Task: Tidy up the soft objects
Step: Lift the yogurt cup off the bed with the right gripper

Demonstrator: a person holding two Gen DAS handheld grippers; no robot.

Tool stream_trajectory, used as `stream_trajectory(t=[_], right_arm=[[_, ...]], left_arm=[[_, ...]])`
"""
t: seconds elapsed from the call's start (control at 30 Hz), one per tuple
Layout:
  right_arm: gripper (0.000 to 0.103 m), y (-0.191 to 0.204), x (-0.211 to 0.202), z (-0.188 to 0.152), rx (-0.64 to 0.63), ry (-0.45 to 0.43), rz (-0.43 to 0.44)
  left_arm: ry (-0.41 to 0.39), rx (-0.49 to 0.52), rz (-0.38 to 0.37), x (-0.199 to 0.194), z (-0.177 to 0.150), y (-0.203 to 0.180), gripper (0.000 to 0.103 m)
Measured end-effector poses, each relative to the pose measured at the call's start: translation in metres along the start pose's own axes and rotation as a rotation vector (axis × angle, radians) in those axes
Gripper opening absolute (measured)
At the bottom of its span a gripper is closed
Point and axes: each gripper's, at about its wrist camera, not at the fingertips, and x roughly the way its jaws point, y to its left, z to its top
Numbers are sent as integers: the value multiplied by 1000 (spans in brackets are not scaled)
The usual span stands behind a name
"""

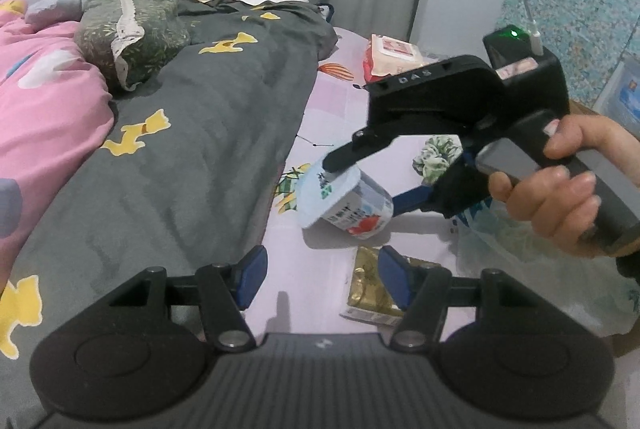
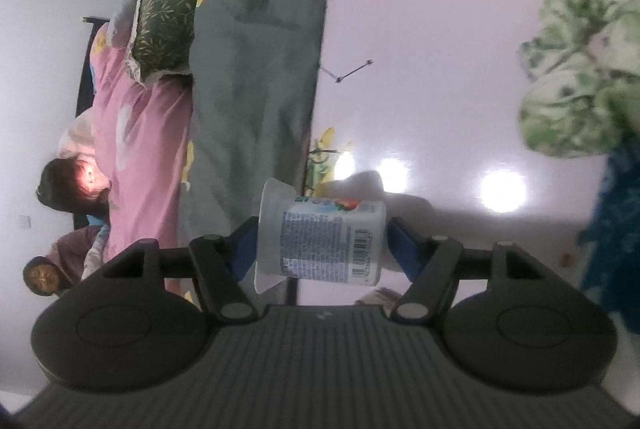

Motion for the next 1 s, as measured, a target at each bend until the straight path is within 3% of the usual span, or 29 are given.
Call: stream_trajectory(t=[0.37, 0.63, 0.9, 1.0], right_arm=[[66, -26, -24, -2, 28, -68, -21], [38, -25, -45, -7, -5, -138, -28], [32, -33, -52, -11, 16, -138, -8], [31, -34, -52, -12, 18, -133, -3]], left_arm=[[-3, 37, -27, 14, 9, -13, 62], [-13, 112, -49, 33, 24, -30, 62], [54, 131, -146, 56, 35, -43, 62], [67, 139, -138, 63, 36, -47, 63]])
